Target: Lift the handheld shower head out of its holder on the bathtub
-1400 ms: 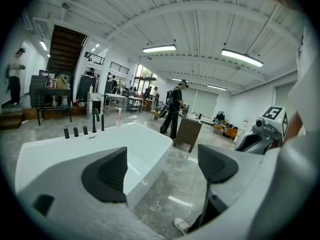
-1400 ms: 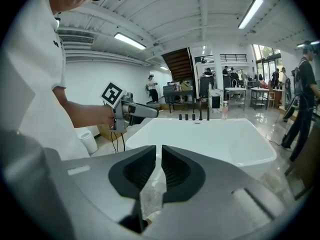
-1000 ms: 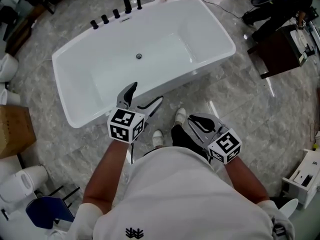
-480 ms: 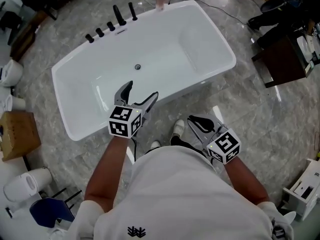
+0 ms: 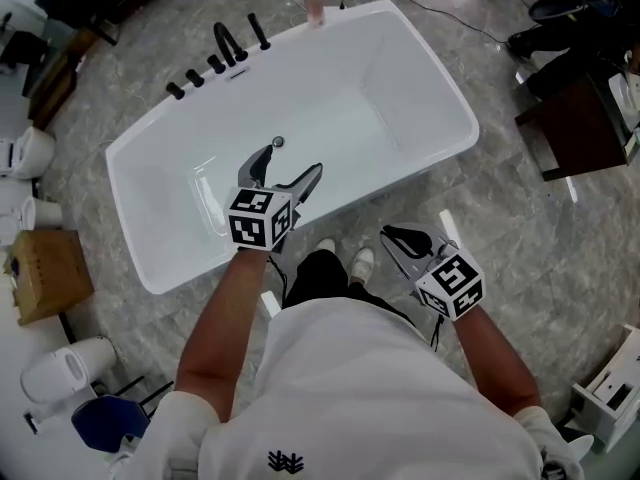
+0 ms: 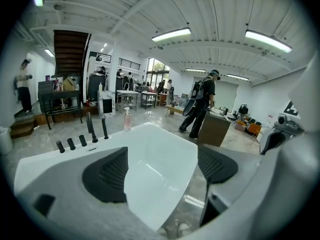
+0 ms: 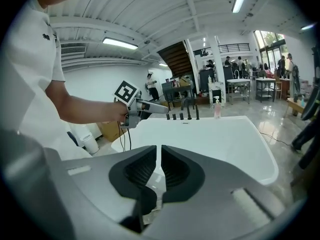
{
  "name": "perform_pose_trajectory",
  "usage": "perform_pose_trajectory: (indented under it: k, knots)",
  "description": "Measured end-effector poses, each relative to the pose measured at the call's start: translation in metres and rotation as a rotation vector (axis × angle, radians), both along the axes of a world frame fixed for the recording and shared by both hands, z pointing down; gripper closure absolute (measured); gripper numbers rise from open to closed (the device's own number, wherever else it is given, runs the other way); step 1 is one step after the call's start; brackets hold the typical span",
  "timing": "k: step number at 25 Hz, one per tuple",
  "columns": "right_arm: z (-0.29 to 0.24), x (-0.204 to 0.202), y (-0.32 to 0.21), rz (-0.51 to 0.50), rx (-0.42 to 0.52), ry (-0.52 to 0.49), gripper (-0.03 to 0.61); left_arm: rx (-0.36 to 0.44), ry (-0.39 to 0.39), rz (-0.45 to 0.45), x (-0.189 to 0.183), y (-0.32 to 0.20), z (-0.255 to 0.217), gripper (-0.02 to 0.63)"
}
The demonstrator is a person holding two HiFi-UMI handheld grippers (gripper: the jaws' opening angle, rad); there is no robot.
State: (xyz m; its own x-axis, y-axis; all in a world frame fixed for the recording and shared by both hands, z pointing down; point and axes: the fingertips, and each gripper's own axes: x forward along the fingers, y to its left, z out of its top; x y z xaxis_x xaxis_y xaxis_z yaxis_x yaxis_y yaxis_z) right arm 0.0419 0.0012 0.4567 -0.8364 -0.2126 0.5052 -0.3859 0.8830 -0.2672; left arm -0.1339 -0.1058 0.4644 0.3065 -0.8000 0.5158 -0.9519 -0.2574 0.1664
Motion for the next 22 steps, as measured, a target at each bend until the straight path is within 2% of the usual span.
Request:
perform_pose_trajectory:
  k: [3,7,13,22]
  knots:
    - [0.008,-0.011,-0.016,-0.003,-0.03,0.019,0.535,-0.017,0.001,-0.006,-0.007,-0.027,0.014,0.183]
    - [0.021,-0.033,-0.038,0.001,-0.054,0.059,0.535,-0.026,0.007,-0.049,-0.035,-0.072,0.032,0.183]
    - [0.039,-0.053,-0.081,0.076,-0.102,0.103,0.535,-0.025,-0.015,-0.081,-0.081,-0.148,0.055,0.183]
    - [0.074,-0.086,-0.149,0.121,-0.197,0.148,0.537,-0.056,-0.025,-0.14,-0.14,-0.255,0.106,0.196]
